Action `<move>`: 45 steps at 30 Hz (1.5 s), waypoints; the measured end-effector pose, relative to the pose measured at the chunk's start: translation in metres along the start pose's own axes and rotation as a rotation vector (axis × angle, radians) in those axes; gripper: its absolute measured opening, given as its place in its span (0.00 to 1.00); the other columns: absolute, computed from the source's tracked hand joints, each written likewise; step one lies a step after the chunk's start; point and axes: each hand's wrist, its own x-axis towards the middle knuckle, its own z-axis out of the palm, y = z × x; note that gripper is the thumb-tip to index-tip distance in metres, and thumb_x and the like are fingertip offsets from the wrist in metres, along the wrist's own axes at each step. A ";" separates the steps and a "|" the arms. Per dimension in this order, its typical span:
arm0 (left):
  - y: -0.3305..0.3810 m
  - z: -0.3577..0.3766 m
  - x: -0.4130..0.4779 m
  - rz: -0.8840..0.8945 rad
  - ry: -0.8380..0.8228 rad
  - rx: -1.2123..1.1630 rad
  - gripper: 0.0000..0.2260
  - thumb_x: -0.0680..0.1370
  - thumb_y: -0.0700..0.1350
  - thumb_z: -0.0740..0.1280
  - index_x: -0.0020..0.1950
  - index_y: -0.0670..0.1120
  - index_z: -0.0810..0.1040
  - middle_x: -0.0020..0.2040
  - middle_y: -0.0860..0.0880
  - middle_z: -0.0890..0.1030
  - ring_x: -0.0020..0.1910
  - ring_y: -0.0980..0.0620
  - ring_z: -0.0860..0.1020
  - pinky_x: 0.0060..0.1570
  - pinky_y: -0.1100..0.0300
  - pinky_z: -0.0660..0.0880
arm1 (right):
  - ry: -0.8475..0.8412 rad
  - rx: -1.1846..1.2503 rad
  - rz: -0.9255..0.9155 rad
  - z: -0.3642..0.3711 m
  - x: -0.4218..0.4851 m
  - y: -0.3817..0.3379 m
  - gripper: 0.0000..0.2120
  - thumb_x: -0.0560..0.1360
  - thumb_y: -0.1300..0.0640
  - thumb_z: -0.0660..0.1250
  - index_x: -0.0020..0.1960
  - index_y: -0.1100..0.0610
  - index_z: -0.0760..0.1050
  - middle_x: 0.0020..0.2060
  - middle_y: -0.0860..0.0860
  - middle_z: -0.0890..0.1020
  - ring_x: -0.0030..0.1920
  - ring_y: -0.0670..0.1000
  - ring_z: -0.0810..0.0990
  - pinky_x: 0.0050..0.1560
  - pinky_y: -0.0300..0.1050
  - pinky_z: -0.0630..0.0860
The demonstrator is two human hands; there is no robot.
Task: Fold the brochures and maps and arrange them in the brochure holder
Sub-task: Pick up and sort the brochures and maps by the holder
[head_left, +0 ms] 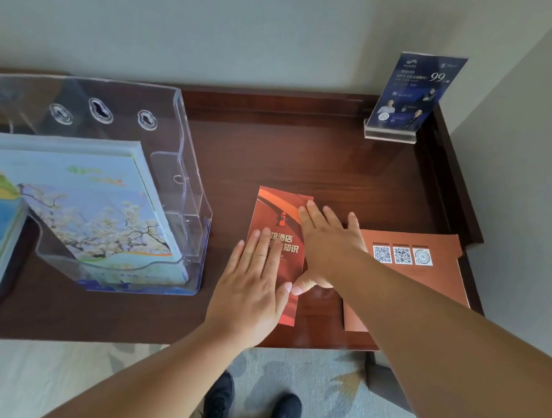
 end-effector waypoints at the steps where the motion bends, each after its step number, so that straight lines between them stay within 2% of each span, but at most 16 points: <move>1: 0.000 0.000 0.000 -0.001 0.011 0.004 0.30 0.82 0.57 0.48 0.79 0.39 0.55 0.79 0.39 0.56 0.79 0.43 0.51 0.76 0.45 0.53 | -0.002 -0.003 0.002 0.000 0.000 0.000 0.67 0.63 0.31 0.74 0.78 0.56 0.29 0.79 0.49 0.33 0.79 0.54 0.36 0.76 0.64 0.41; 6: 0.002 -0.003 0.002 -0.017 -0.041 0.031 0.32 0.80 0.58 0.43 0.80 0.41 0.50 0.80 0.40 0.49 0.80 0.45 0.45 0.78 0.48 0.44 | 0.003 0.001 0.007 -0.003 -0.003 -0.003 0.67 0.64 0.33 0.75 0.79 0.56 0.30 0.79 0.50 0.34 0.79 0.55 0.36 0.77 0.63 0.42; 9: 0.006 -0.007 0.006 -0.035 -0.092 0.010 0.32 0.80 0.58 0.44 0.80 0.42 0.48 0.81 0.41 0.47 0.79 0.45 0.42 0.77 0.50 0.40 | 0.043 0.077 -0.005 0.000 -0.010 -0.005 0.59 0.69 0.41 0.74 0.80 0.56 0.34 0.80 0.50 0.37 0.80 0.54 0.39 0.78 0.60 0.45; 12: 0.007 -0.021 0.012 -0.069 -0.121 -0.053 0.31 0.82 0.57 0.53 0.80 0.42 0.51 0.81 0.42 0.50 0.80 0.45 0.45 0.77 0.48 0.43 | 0.184 0.193 -0.052 -0.001 -0.023 -0.014 0.44 0.76 0.54 0.67 0.81 0.54 0.42 0.80 0.51 0.44 0.80 0.53 0.48 0.77 0.54 0.54; 14: 0.008 -0.034 0.014 -0.103 -0.095 -0.102 0.30 0.81 0.54 0.57 0.79 0.42 0.54 0.80 0.41 0.53 0.79 0.45 0.49 0.77 0.48 0.46 | 0.272 0.255 -0.042 -0.007 -0.033 -0.018 0.39 0.76 0.59 0.65 0.80 0.54 0.47 0.80 0.51 0.50 0.79 0.52 0.54 0.74 0.51 0.60; 16: 0.008 -0.050 0.014 -0.109 -0.048 -0.146 0.27 0.80 0.51 0.60 0.77 0.42 0.59 0.77 0.41 0.61 0.77 0.43 0.57 0.76 0.48 0.54 | 0.332 0.311 -0.045 -0.013 -0.041 -0.020 0.33 0.76 0.60 0.64 0.78 0.55 0.56 0.77 0.51 0.59 0.76 0.52 0.60 0.70 0.50 0.65; 18: 0.009 -0.067 0.012 -0.095 0.008 -0.216 0.24 0.78 0.47 0.61 0.73 0.43 0.65 0.69 0.44 0.70 0.70 0.44 0.67 0.68 0.51 0.65 | 0.379 0.368 -0.033 -0.019 -0.048 -0.023 0.26 0.76 0.59 0.63 0.73 0.54 0.65 0.72 0.50 0.68 0.72 0.53 0.66 0.66 0.52 0.71; 20: 0.009 -0.085 0.007 -0.117 0.030 -0.308 0.22 0.77 0.45 0.62 0.71 0.44 0.67 0.65 0.46 0.73 0.64 0.45 0.72 0.62 0.50 0.70 | 0.415 0.469 -0.007 -0.022 -0.057 -0.027 0.21 0.76 0.59 0.63 0.69 0.52 0.70 0.67 0.51 0.73 0.64 0.55 0.74 0.59 0.52 0.76; 22: 0.005 -0.100 0.002 -0.133 0.037 -0.331 0.20 0.77 0.44 0.62 0.70 0.46 0.68 0.67 0.47 0.72 0.63 0.45 0.73 0.57 0.49 0.72 | 0.455 0.596 0.022 -0.022 -0.066 -0.032 0.19 0.75 0.60 0.62 0.65 0.52 0.73 0.63 0.52 0.75 0.58 0.56 0.77 0.54 0.51 0.77; 28: -0.009 -0.136 -0.021 -0.072 0.071 -0.318 0.19 0.78 0.44 0.61 0.69 0.45 0.69 0.68 0.47 0.72 0.63 0.43 0.75 0.55 0.50 0.74 | 0.494 0.660 0.078 -0.024 -0.095 -0.057 0.17 0.76 0.58 0.63 0.65 0.54 0.74 0.64 0.55 0.76 0.57 0.58 0.78 0.52 0.48 0.75; 32: -0.028 -0.155 -0.045 0.000 0.102 -0.312 0.19 0.78 0.45 0.60 0.70 0.46 0.70 0.67 0.48 0.73 0.61 0.44 0.75 0.54 0.49 0.76 | 0.535 0.643 0.052 -0.039 -0.115 -0.089 0.18 0.75 0.60 0.62 0.64 0.54 0.76 0.62 0.55 0.78 0.57 0.57 0.79 0.52 0.46 0.74; 35: -0.052 -0.167 -0.069 0.051 0.131 -0.313 0.19 0.78 0.45 0.60 0.69 0.45 0.71 0.66 0.47 0.74 0.61 0.44 0.76 0.54 0.49 0.76 | 0.571 0.613 0.079 -0.047 -0.133 -0.123 0.20 0.76 0.60 0.61 0.67 0.54 0.74 0.65 0.55 0.77 0.61 0.57 0.78 0.57 0.47 0.73; 37: -0.074 -0.173 -0.087 0.072 0.153 -0.306 0.19 0.79 0.45 0.60 0.69 0.45 0.70 0.66 0.46 0.74 0.61 0.43 0.75 0.53 0.49 0.75 | 0.611 0.593 0.093 -0.049 -0.143 -0.148 0.18 0.76 0.59 0.61 0.65 0.56 0.76 0.64 0.55 0.78 0.61 0.57 0.78 0.58 0.50 0.74; 40: -0.111 -0.182 -0.115 0.071 0.161 -0.292 0.20 0.79 0.45 0.60 0.72 0.46 0.68 0.68 0.47 0.72 0.64 0.44 0.74 0.56 0.50 0.74 | 0.671 0.578 0.089 -0.053 -0.154 -0.189 0.15 0.77 0.58 0.60 0.61 0.55 0.78 0.59 0.54 0.82 0.57 0.57 0.80 0.54 0.50 0.77; 43: -0.150 -0.190 -0.141 0.032 0.147 -0.264 0.21 0.80 0.46 0.59 0.74 0.48 0.66 0.70 0.48 0.72 0.65 0.46 0.74 0.58 0.49 0.75 | 0.655 0.576 0.072 -0.060 -0.161 -0.228 0.21 0.78 0.56 0.60 0.70 0.51 0.73 0.67 0.52 0.77 0.62 0.55 0.78 0.57 0.47 0.74; 45: -0.177 -0.193 -0.155 -0.005 0.149 -0.256 0.21 0.80 0.46 0.58 0.74 0.48 0.65 0.70 0.49 0.72 0.65 0.46 0.74 0.58 0.50 0.75 | 0.634 0.552 0.029 -0.065 -0.159 -0.251 0.22 0.78 0.55 0.60 0.72 0.50 0.70 0.70 0.50 0.74 0.63 0.55 0.77 0.58 0.47 0.74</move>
